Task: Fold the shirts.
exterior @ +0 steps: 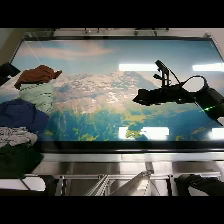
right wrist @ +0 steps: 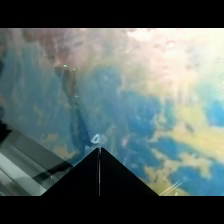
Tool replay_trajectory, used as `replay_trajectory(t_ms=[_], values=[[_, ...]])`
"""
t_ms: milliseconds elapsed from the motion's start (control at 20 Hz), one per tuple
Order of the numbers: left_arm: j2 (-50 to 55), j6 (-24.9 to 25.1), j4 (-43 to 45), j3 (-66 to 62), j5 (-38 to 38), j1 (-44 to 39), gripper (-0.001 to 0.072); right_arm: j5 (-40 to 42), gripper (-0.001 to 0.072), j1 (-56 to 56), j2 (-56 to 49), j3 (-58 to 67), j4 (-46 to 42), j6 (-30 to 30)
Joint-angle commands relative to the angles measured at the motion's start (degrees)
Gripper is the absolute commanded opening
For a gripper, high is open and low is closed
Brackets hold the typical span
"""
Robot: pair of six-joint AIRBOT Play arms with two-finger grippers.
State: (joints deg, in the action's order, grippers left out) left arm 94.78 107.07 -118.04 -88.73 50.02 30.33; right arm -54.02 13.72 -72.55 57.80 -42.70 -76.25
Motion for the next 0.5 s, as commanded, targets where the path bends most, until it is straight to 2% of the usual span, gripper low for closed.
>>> replay_trajectory(t_ms=[0, 450], values=[[11.4, -0.6, 0.5, -8.6, -0.5, 3.7, 0.0720, -0.9, 0.0016, -0.2, 0.0, 0.0, -0.4, 0.0], [32.2, -0.6, 0.6, -31.0, 2.7, 4.9, 0.0720, -2.0, 0.0017, -0.2, 0.0, 0.0, -0.3, 0.0]])
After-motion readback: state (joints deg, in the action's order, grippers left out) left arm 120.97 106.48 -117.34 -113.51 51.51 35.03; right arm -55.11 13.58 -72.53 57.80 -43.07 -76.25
